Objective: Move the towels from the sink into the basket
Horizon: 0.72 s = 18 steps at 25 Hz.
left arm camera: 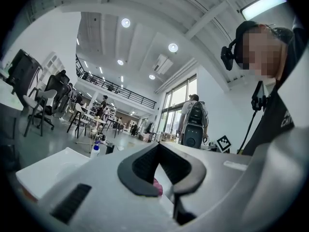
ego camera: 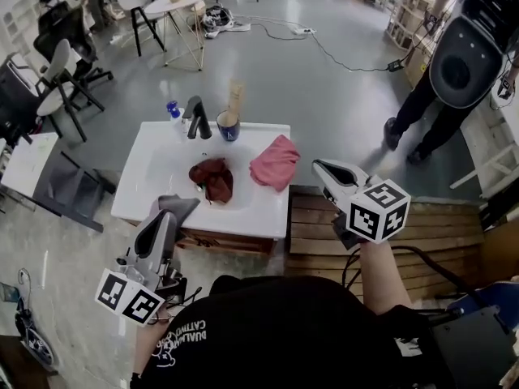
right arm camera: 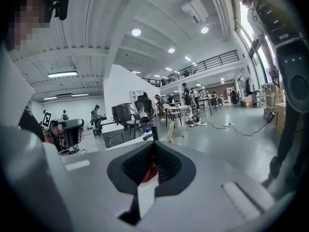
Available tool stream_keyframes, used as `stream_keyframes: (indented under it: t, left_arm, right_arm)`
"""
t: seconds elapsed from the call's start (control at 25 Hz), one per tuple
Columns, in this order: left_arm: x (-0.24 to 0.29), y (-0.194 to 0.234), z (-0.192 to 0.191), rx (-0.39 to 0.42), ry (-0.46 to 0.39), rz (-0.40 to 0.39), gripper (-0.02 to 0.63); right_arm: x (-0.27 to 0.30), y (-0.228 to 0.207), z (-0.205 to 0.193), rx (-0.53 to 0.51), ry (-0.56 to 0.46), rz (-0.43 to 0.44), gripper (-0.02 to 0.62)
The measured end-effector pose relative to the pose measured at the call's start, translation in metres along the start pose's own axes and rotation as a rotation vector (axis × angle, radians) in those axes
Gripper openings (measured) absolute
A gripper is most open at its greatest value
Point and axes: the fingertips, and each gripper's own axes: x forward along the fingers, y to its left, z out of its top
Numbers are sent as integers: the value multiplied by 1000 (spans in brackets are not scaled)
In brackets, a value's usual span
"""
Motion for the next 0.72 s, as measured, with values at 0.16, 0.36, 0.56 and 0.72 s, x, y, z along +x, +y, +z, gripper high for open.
stream_keyframes:
  t: [0.16,0.36,0.56,0.72]
  left_arm:
    - [3,7,-7,12,39,-1,2]
    - [11,33,-25,-19,76,-11,3]
    - [30,74,-46,-73,141,-32,3]
    - [45,109,-51,-100,173,-50,2]
  right_arm:
    - [12,-3,-11,34,1,14,5]
    - [34,-12,-28,127,-7,10,5]
    - [75,-38,-55,194,44,-62,5]
    - [111,-54,-83,183,139,-131,5]
